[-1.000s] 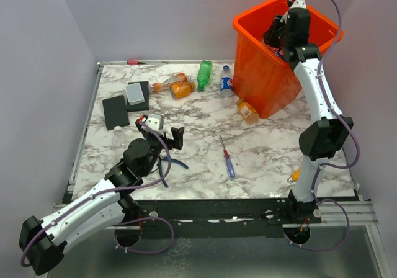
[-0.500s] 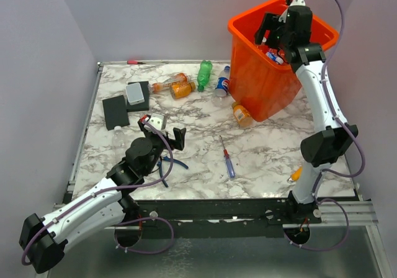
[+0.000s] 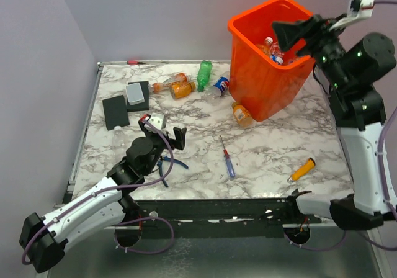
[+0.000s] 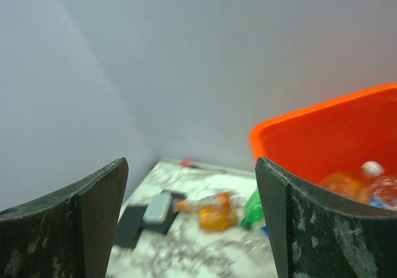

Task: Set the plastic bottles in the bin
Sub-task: Pick up the plastic bottle at the center of the board.

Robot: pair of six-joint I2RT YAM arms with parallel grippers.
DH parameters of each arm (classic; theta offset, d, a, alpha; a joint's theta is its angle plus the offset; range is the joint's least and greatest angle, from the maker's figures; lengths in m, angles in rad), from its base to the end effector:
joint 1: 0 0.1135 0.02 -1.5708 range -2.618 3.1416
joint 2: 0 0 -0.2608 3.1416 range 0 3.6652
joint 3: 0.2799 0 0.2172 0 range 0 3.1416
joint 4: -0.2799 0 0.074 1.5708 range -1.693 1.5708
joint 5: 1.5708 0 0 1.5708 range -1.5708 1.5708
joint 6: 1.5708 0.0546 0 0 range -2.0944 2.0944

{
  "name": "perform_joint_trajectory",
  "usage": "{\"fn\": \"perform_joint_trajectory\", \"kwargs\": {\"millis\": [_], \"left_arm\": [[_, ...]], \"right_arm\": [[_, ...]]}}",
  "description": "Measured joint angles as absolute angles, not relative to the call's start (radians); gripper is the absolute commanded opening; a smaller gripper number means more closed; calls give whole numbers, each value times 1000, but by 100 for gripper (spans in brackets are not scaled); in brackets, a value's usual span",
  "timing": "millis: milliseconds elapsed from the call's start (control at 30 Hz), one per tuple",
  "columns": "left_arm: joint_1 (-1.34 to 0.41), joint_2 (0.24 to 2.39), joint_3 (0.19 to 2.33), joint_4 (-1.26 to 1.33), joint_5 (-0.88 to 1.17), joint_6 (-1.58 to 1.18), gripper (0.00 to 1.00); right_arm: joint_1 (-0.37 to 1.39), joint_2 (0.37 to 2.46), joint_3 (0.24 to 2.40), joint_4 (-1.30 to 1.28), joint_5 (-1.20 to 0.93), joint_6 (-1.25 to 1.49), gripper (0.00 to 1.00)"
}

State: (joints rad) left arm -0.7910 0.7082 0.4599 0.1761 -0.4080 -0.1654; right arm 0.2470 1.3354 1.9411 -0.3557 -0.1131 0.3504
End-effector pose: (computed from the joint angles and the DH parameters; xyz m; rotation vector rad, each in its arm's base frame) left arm 0.1299 -0.1005 0.2811 0.2021 1.6395 -0.3965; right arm 0.2127 0.0600 0.5670 -0.0283 1.3450 0.5809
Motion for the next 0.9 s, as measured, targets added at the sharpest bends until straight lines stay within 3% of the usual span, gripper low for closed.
{"fn": "perform_joint_trajectory", "kwargs": {"millis": [233,400,633,900], "left_arm": [[-791,776,466,175,-407,-192,99],[-791,884,514,169,-380,-279,99],[-790,1160,687,202,-343,-620,99],[-789,1467,781,321,-256,-976,99]], "right_arm": [[333,1005,1441,-274,-353,335,85],[334,821,1086,-306,-391,330,84],[334,547,688,-316,-270,463,84],[334,492,571,-334,-59,561,84]]}}
